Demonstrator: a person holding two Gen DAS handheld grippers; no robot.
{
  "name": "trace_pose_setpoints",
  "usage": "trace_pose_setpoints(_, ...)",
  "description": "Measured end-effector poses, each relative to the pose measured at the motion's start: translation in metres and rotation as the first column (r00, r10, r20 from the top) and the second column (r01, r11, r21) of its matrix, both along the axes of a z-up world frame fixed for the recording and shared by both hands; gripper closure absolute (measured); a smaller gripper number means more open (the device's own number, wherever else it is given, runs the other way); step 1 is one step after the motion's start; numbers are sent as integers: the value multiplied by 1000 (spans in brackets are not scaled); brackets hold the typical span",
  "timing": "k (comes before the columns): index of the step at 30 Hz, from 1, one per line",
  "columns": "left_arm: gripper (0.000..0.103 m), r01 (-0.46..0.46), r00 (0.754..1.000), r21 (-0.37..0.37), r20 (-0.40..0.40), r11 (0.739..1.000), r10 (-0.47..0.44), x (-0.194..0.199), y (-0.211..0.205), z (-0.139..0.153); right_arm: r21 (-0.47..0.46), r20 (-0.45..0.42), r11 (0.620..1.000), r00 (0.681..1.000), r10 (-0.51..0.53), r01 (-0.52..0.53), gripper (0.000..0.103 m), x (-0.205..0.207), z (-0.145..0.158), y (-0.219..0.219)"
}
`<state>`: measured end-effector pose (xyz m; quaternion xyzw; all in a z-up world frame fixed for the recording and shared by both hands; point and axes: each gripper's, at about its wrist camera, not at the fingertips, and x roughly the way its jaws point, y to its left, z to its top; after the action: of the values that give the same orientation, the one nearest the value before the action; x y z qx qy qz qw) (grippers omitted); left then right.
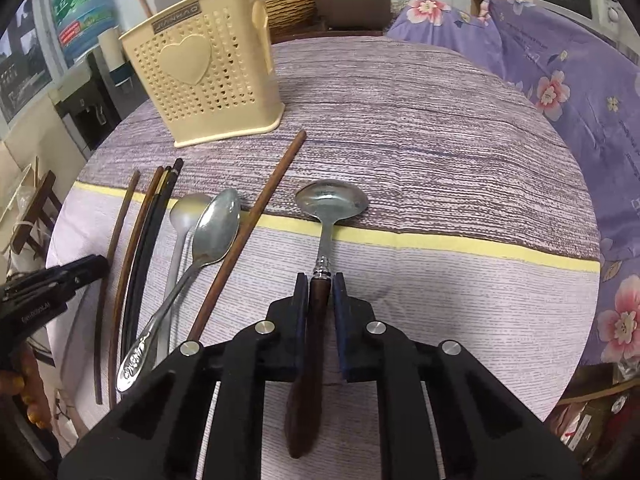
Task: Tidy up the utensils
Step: 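Grasp the brown-handled ladle with the right tool while the left tool grasps a chopstick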
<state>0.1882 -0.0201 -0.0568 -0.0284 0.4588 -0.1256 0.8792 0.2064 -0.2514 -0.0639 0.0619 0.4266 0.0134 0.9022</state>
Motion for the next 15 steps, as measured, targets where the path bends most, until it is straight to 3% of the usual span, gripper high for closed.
trace_pose_setpoints(1,84,-2,1000,-5,-1,1000,2,0,1,0,-1,1,1000,1000,-6,6,74,0,0,0)
trace_pose_setpoints(2,84,-4,1000,-11,-3,1000,4,0,1,0,-4,7,1000,1000,-10,10,52,1,0,-1)
trace_pose_setpoints(3,84,-6,1000,-17,-7,1000,5,2,2,0,-7,14,1000,1000,-15,15,40,1,1,-2)
trace_pose_setpoints(15,76,-10,999,26,-32,1000,11,47,-5,4,11,-77,1000,997,7,-6,42,45,7,-6)
